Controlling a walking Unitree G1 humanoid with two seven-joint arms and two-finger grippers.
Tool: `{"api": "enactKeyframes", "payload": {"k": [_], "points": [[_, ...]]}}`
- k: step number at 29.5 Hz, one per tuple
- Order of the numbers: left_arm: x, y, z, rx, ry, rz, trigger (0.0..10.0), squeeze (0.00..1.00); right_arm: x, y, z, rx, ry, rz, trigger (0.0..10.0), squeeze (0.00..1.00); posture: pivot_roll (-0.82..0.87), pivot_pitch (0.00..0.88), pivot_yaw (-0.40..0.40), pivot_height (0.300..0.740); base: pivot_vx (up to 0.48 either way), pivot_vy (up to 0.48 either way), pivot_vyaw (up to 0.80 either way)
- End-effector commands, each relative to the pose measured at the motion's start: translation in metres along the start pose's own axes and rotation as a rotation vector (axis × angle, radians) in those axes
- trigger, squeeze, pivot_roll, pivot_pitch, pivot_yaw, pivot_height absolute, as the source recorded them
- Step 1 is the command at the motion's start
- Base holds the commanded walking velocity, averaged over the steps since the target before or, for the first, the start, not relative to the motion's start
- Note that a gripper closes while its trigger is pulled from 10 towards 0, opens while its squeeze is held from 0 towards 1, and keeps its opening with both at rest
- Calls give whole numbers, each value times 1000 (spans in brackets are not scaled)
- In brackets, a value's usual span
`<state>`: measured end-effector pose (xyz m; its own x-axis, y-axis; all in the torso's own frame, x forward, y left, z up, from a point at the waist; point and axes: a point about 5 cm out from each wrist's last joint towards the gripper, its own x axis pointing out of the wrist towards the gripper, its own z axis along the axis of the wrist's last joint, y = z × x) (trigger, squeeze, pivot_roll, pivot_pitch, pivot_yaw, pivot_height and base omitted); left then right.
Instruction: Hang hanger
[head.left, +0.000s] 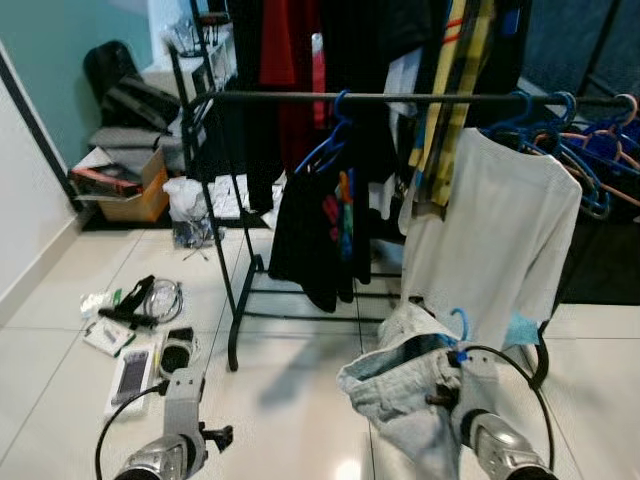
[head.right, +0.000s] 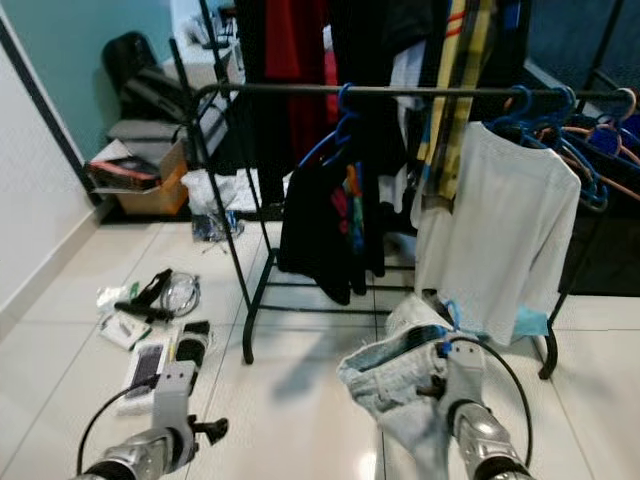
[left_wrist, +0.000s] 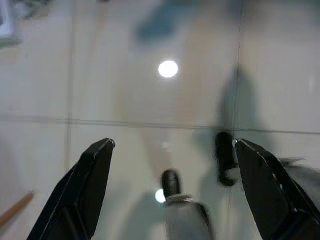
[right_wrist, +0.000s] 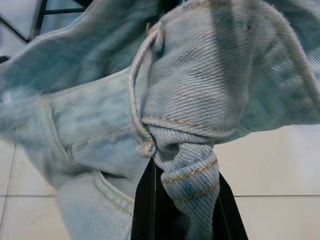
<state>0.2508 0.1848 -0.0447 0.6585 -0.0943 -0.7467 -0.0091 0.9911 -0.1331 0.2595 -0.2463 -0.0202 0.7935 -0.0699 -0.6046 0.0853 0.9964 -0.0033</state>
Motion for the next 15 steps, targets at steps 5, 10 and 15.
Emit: {"api": "enactKeyframes", "payload": {"k": [5, 10, 15], "points": [[-2, 7, -5, 16, 18, 11, 10000, 0, 3, 5, 13, -12, -48, 6, 10000, 0, -50, 0, 37, 740, 368, 0, -754], [-2, 7, -6, 20, 22, 9, 10000, 0, 3, 5, 15, -4, -70, 2, 10000, 0, -51, 0, 41, 740, 353, 0, -263], [-2, 7, -6, 21, 24, 6, 10000, 0, 3, -2, 26, 15, -128, -8, 10000, 0, -55, 0, 42, 740, 352, 0, 0]]}}
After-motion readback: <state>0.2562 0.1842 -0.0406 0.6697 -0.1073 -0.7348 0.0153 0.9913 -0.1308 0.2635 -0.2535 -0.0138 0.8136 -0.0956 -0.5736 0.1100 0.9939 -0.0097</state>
